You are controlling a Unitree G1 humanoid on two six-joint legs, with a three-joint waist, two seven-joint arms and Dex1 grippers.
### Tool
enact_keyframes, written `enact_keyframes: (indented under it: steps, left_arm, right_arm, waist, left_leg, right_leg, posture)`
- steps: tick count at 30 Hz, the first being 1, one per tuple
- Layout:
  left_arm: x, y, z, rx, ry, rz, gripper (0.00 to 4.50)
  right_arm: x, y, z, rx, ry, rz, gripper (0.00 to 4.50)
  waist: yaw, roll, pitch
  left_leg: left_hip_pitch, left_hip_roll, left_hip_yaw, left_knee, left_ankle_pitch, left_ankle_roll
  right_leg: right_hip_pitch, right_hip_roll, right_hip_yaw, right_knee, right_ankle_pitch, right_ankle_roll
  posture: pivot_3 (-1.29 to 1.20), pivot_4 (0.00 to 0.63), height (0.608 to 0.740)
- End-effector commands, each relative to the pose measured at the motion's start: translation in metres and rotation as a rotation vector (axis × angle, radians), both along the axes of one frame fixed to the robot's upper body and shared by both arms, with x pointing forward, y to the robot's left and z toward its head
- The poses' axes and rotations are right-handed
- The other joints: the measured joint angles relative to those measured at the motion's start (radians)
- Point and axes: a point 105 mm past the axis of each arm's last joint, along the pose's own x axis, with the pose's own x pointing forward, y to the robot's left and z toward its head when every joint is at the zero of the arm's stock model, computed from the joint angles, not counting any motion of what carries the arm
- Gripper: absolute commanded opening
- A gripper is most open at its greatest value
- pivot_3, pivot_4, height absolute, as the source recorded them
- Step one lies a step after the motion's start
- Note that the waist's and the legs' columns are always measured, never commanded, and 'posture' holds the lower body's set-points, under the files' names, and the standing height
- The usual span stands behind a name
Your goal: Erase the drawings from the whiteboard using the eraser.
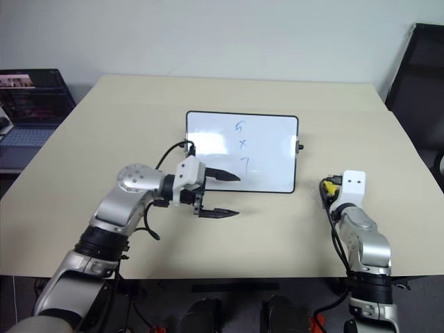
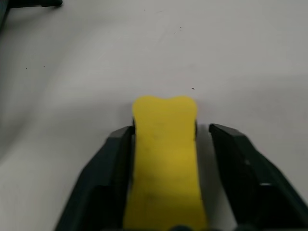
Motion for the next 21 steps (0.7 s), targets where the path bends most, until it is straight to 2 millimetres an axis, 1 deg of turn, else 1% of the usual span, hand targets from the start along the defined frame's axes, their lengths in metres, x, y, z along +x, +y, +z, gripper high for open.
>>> enact_keyframes:
  steps: [1,2,7,10,12,15,16,18,20,21]
  left_arm:
    - [0.001,0.002,0.008,-0.013,-0.042,0.008,4.5]
    - [0.001,0.002,0.008,-0.014,-0.041,0.013,4.5]
    - [0.01,0.007,0.006,-0.029,-0.021,0.115,4.5]
    - [0.02,0.011,0.012,-0.087,-0.032,0.254,4.5]
    - [0.022,0.012,0.016,-0.126,-0.017,0.32,4.5]
    - [0.023,0.018,0.019,-0.148,-0.02,0.423,4.5]
    - [0.024,0.021,0.02,-0.149,-0.021,0.47,4.5]
    - [0.026,0.026,0.022,-0.152,-0.022,0.534,4.5]
    - [0.028,0.032,0.023,-0.129,-0.026,0.602,4.5]
    - [0.029,0.034,0.023,-0.119,-0.028,0.621,4.5]
  right_arm:
    - [0.001,-0.007,0.013,-0.008,-0.053,-0.028,1.35]
    - [0.001,-0.008,0.013,-0.007,-0.055,-0.029,1.18]
    - [-0.001,-0.004,0.02,-0.01,-0.078,-0.009,1.17]
    - [-0.006,0.004,0.034,-0.051,-0.139,0.041,1.17]
    - [-0.011,0.008,0.039,-0.077,-0.169,0.063,1.17]
    - [-0.021,0.022,0.043,-0.124,-0.203,0.131,1.17]
    - [-0.025,0.032,0.046,-0.112,-0.225,0.175,1.17]
    - [-0.031,0.046,0.052,-0.098,-0.249,0.238,1.17]
    - [-0.032,0.062,0.069,-0.08,-0.285,0.318,1.17]
    - [-0.032,0.067,0.076,-0.08,-0.297,0.343,1.17]
  waist:
    - [0.0,0.0,0.0]
    - [0.0,0.0,0.0]
    - [0.0,0.0,0.0]
    - [0.0,0.0,0.0]
    - [0.001,0.0,0.0]
    - [0.001,0.0,0.0]
    - [0.001,0.0,0.0]
    - [-0.001,0.0,0.0]
    - [-0.002,0.0,0.0]
    - [-0.004,0.0,0.0]
  left_leg:
    - [0.0,0.0,0.0,0.0,0.0,0.0]
    - [0.0,0.0,0.0,0.0,0.0,0.0]
    - [0.0,0.0,0.0,0.0,0.0,0.0]
    - [0.0,0.0,0.0,0.0,0.0,0.0]
    - [-0.001,0.001,-0.001,0.0,0.0,0.0]
    - [-0.001,0.001,-0.001,0.0,0.0,0.0]
    - [-0.001,0.001,-0.001,0.0,0.0,0.0]
    - [-0.001,0.001,-0.001,0.001,0.0,0.0]
    - [-0.001,0.001,-0.001,0.001,0.0,0.0]
    - [-0.001,0.001,-0.001,0.001,0.0,0.0]
  right_leg:
    - [0.0,0.0,0.0,0.0,0.0,0.0]
    - [0.0,0.0,0.0,0.0,0.0,0.0]
    - [0.0,0.0,0.0,0.0,0.0,0.0]
    - [0.0,0.0,0.0,0.0,0.0,0.0]
    - [-0.001,0.0,0.0,0.0,0.0,0.0]
    - [-0.001,0.0,0.0,0.0,0.0,0.0]
    - [-0.001,0.0,0.0,0.0,0.0,0.0]
    - [-0.001,0.0,0.0,0.001,0.0,0.0]
    - [-0.001,0.0,0.0,0.001,0.0,0.0]
    - [-0.001,0.0,0.0,0.001,0.0,0.0]
  posture:
    - [0.0,0.15,0.74]
    - [0.0,0.15,0.74]
    - [0.0,0.15,0.74]
    - [0.0,0.15,0.74]
    - [0.0,0.15,0.74]
    - [0.0,0.15,0.74]
    - [0.0,0.15,0.74]
    - [0.0,0.15,0.74]
    - [0.0,0.15,0.74]
    - [0.0,0.15,0.74]
